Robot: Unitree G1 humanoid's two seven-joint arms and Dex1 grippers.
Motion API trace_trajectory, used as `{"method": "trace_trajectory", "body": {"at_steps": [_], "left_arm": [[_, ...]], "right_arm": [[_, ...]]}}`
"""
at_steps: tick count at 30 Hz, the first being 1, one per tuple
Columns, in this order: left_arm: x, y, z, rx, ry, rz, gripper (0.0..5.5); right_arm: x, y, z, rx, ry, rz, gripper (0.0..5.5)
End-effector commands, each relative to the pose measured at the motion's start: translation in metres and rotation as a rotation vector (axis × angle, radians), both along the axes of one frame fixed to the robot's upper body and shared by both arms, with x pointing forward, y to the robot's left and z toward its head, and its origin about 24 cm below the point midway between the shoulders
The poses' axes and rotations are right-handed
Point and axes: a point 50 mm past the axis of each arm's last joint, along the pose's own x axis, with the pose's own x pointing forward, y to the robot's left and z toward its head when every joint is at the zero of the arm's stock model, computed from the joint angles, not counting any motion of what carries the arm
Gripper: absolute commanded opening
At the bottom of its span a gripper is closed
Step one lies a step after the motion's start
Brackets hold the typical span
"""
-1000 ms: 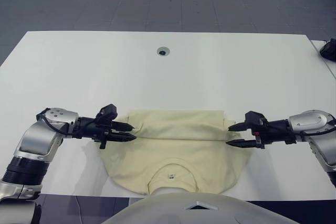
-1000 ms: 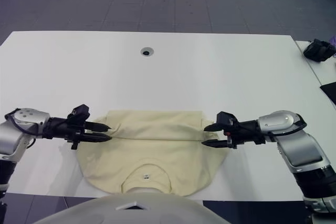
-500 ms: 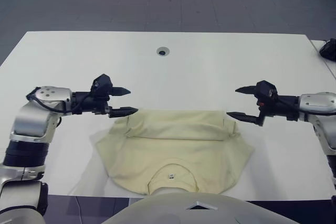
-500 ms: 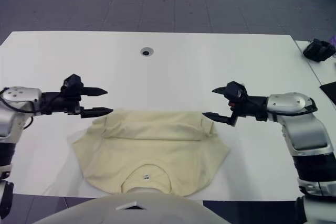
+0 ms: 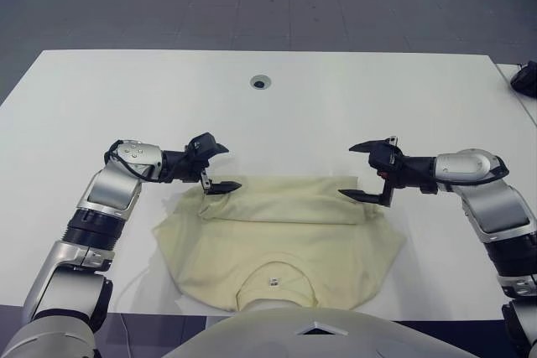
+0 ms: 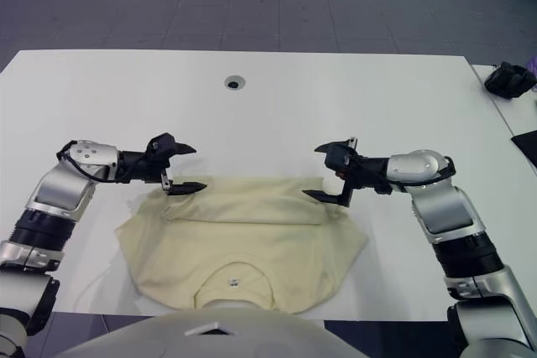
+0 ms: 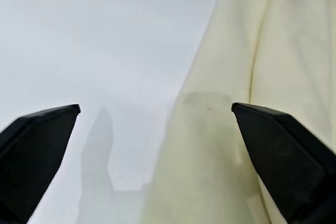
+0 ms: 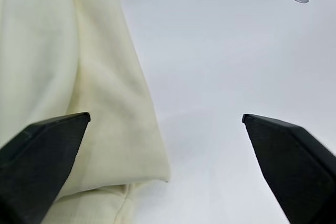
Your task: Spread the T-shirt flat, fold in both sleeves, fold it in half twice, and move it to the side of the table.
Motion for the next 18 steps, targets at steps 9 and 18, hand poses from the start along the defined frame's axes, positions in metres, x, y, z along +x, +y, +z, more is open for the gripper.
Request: {"method": "trace_trajectory", "body": {"at_steps": [9,18], "left_arm": [[-0.022,0.006,0.002,0.103,0.061,-0.163,5.37],[-0.036,0.021,0.028,0.065,0.056,-0.156,5.37]], "right_arm": [[-0.024,0.003,-0.002,-0.062,0.036,0.101,5.4],[-0.053,0.018,-0.009,-0.061,0.081,0.164,5.4]]}}
